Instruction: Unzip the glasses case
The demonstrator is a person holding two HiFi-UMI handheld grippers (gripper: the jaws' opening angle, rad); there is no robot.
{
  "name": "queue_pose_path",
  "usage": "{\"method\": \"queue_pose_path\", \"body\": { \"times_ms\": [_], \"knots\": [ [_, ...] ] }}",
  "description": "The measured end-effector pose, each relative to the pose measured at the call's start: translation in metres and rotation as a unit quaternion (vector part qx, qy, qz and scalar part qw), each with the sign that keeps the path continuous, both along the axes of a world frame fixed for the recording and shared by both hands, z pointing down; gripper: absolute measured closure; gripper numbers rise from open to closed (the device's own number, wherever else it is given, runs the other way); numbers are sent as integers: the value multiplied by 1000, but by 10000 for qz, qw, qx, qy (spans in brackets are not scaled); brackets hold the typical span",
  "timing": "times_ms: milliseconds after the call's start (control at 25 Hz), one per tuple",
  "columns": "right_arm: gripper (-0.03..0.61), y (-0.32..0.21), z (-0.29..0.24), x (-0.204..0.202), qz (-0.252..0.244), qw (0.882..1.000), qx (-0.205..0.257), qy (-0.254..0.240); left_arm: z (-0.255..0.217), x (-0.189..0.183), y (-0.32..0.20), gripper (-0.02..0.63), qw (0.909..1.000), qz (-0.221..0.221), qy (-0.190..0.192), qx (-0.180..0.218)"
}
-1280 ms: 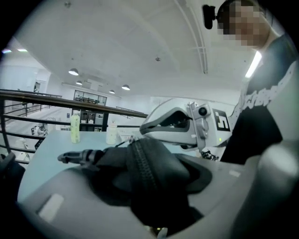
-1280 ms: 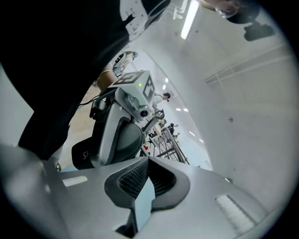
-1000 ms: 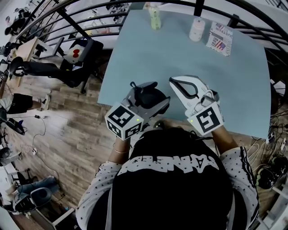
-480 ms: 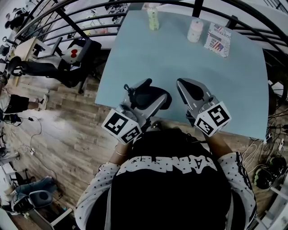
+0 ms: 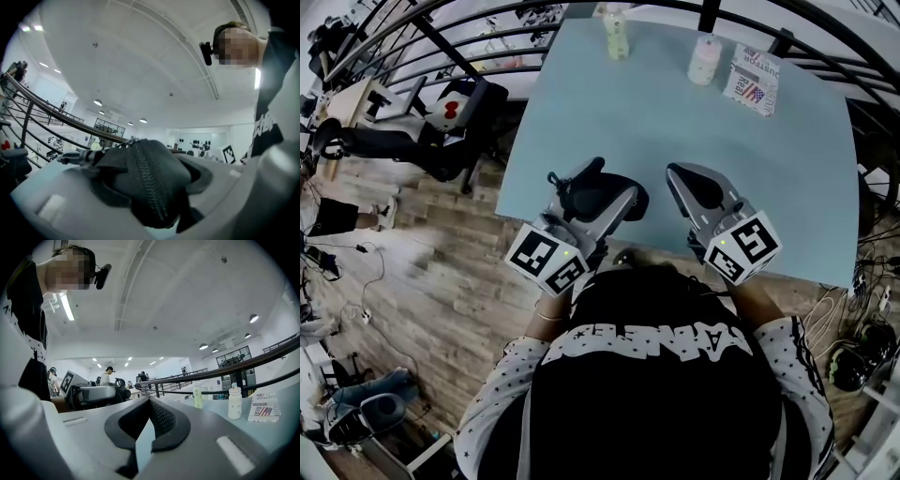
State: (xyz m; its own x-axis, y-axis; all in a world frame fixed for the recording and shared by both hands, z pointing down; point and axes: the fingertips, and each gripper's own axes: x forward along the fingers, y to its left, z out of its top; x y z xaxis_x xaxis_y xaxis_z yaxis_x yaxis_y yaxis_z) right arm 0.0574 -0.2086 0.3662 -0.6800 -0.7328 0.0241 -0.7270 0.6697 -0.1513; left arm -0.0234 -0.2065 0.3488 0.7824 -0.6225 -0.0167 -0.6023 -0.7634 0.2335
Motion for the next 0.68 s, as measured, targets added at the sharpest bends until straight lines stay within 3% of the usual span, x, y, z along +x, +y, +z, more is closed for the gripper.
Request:
{"method": "queue_pose_path", "body": {
  "times_ms": [680],
  "knots": [
    [575, -4, 0, -7, -41, 10000, -26, 15, 0, -10, -5, 614, 10000, -56, 15, -32]
  ]
}}
